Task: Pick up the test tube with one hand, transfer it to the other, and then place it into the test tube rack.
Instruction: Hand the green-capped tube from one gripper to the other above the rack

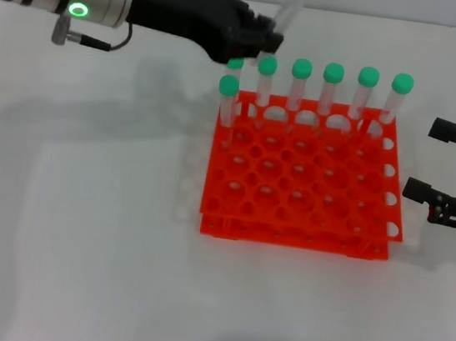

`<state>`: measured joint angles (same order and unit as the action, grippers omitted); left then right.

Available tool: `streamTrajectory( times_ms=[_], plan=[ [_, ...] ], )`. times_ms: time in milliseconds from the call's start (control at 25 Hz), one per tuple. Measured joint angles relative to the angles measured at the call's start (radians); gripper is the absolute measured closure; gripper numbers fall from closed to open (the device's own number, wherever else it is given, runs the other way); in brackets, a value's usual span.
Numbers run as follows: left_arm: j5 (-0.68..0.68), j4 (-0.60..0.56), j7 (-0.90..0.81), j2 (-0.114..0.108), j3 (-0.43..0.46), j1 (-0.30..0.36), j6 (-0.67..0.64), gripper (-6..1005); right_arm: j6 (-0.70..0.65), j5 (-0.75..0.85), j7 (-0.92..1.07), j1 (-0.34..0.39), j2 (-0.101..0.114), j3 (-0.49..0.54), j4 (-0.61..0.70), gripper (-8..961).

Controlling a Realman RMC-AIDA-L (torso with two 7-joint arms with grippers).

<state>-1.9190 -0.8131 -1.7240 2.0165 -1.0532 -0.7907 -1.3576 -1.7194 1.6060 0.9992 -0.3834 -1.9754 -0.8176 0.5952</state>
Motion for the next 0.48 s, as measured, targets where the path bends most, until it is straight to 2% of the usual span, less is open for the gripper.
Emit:
streamTrajectory(
  times_ms=[120,240,480],
  plan=[
    [0.002,0.122,0.102,-0.020,0.027,-0.044,-0.049,768,0.000,-0.001,0.001,-0.001,0.001,0.000,0.000,83],
    [-0.005,0.185,0.183,-0.029,0.027,-0.067,-0.087,765,0.000,-0.001,0.014,-0.006,0.004,0.000,0.000,83],
    [-0.032,0.202,0.222,-0.026,0.022,-0.076,-0.127,758,-0.008,-0.001,0.115,-0.025,0.024,-0.002,0.007,83]
  ],
)
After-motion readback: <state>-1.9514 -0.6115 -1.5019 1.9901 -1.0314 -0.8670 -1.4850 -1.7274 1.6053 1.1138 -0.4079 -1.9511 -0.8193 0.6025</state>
